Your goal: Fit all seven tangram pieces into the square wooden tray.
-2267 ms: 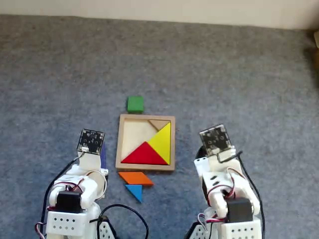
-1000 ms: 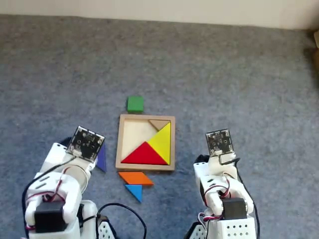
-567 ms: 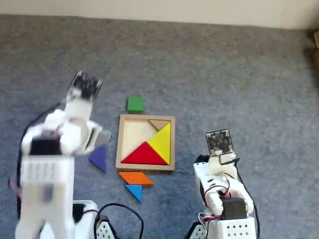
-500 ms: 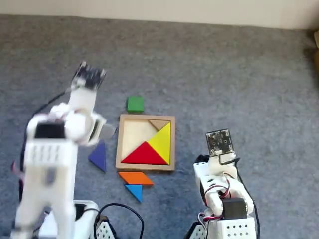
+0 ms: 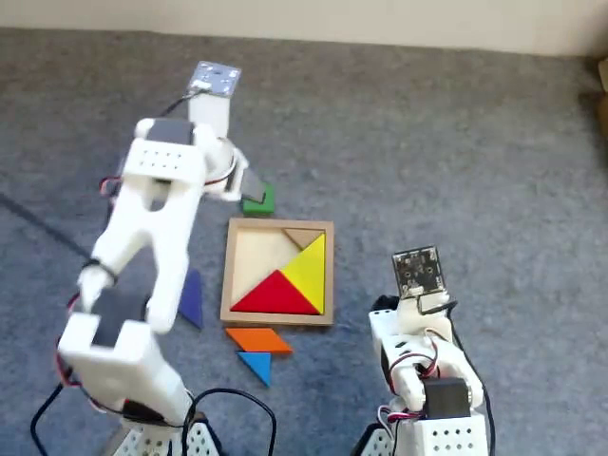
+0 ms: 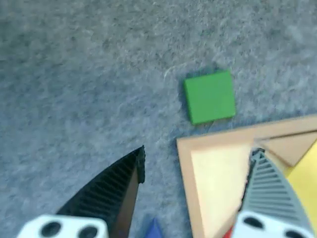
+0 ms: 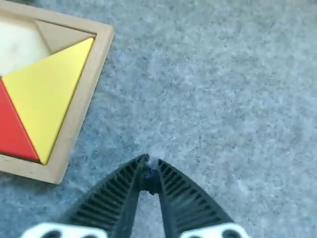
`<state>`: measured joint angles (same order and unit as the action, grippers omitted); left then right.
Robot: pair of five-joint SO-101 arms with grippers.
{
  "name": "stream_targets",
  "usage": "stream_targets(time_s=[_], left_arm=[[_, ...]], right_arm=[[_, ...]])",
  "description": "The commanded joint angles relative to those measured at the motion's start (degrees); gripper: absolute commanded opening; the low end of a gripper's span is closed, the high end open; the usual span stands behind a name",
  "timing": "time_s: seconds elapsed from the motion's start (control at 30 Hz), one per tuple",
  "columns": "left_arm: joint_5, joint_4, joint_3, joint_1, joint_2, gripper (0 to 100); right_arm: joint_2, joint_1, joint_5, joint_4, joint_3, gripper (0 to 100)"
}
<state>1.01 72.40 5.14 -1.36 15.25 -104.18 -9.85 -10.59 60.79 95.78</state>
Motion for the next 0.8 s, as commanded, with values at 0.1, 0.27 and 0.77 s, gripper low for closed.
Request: stream_targets(time_s=[0.1,0.27,0.77], left_arm=[[1.4,-0.5,16.2,-1.8,13.9,32],[1.4,-0.4,24.7,-1.9,22.9,32],[1.3,7.7,34.4,-5.1,33.8,32]], right_arm=[[-1.1,0.9,0.3,-0.1,5.8,0.4],[-1.1,0.9,0.2,-0.1,5.8,0.4],[-1.1,0.9,0.1,-0.1,5.8,0.4]])
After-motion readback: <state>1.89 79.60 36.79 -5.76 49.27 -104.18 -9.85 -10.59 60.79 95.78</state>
